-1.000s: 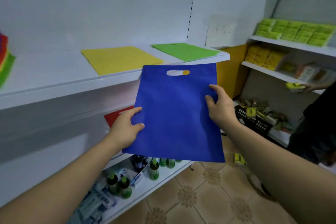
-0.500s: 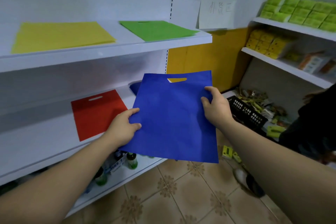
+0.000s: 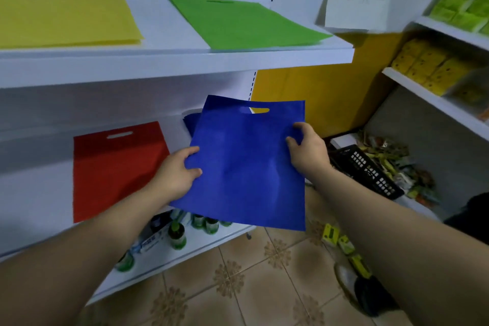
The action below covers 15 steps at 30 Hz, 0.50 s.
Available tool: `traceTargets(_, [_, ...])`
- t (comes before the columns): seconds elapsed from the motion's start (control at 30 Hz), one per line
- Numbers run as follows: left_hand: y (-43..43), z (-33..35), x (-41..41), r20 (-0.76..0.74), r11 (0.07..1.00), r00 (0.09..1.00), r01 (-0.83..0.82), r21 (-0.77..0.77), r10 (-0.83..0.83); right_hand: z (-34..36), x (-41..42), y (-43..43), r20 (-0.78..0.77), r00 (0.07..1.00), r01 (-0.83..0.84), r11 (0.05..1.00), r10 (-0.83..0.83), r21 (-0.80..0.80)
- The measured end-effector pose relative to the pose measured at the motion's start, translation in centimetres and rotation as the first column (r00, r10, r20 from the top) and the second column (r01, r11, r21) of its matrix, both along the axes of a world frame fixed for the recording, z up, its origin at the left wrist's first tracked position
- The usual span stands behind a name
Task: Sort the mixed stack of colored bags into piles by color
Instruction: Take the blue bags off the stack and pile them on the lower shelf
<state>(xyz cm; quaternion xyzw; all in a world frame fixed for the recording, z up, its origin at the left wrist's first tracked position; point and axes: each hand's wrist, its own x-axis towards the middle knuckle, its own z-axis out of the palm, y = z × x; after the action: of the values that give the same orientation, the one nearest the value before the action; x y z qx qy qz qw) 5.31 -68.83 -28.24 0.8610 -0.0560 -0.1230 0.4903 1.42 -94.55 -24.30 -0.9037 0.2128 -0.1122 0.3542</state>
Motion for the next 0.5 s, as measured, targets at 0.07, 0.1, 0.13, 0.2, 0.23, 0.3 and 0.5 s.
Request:
traceTargets(0.07, [-0.8,-0.9,2.1,-0.018,1.0,1.0,-0.007,-0.009,0.007,-0.4,2.2,-0.8,-0.027,0.999,-0.019,1.0,0.018,-0.019])
traceTargets(0.1, [-1.1,-1.3,3.0,-0.023,1.0,1.0,-0.012,-0.008,0.012,-0.7,3.2,-1.1,-0.038,0.999,-0.029,0.999,0.028,-0.025])
traceTargets(0.13, [-1.4,-1.6,3.7,-0.033,1.0,0.999,-0.016,-0.004,0.015,-1.0,4.2,-1.5,-0.047,0.998,-0.043,0.999,0.042,-0.025])
traceTargets(0.2, [-1.8,-2.4,5.0,-0.062,1.0,0.998,-0.027,-0.005,0.027,-1.9,6.0,-2.3,-0.045,0.996,-0.078,0.997,0.077,-0.014])
traceTargets(0.23, [-2.0,-2.9,5.4,-0.075,0.999,0.997,-0.037,-0.006,0.036,-2.3,6.9,-2.7,-0.039,0.995,-0.094,0.996,0.094,-0.004])
traceTargets(0.3, [-2.4,-3.8,6.2,-0.086,0.998,0.994,-0.066,0.002,0.066,-3.3,8.7,-3.5,-0.031,0.991,-0.126,0.992,0.127,0.025])
traceTargets(0.5, [-5.1,-6.6,7.4,-0.012,0.971,0.976,-0.214,0.106,0.216,-6.5,14.5,-5.9,-0.027,0.964,-0.256,0.947,0.266,0.192])
